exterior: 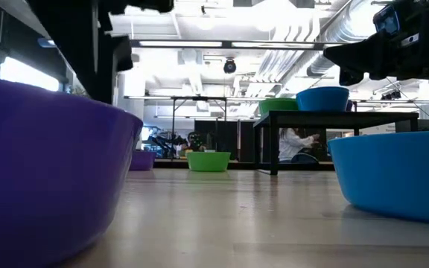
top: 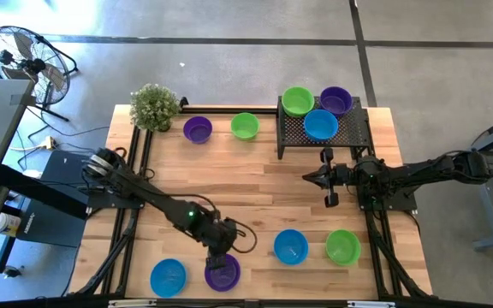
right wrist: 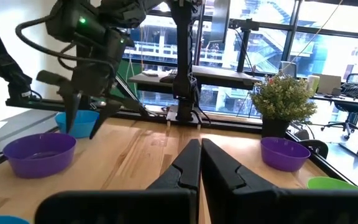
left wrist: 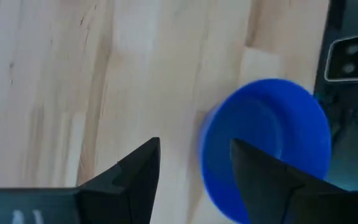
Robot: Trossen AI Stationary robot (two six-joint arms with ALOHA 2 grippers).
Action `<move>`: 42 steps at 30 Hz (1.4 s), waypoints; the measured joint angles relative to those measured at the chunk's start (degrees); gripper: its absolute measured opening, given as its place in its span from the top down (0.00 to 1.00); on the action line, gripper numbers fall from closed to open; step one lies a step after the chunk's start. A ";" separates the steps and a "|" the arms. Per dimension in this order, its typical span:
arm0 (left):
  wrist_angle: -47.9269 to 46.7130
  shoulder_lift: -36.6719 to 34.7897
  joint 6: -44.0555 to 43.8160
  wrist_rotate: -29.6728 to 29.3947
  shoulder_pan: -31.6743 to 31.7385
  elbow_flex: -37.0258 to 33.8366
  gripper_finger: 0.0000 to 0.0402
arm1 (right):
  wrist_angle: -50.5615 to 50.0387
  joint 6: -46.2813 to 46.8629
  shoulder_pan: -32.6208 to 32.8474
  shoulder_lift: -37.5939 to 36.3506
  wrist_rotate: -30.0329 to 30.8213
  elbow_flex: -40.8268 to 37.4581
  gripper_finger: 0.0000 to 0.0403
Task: Pick & Place Mini bowls
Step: Stack the purple bowl on the other purple bowls on the shelf
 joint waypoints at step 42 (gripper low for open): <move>1.26 5.49 -1.02 6.37 -1.79 -0.16 0.92 | 0.00 1.36 0.02 0.02 0.34 -0.02 1.00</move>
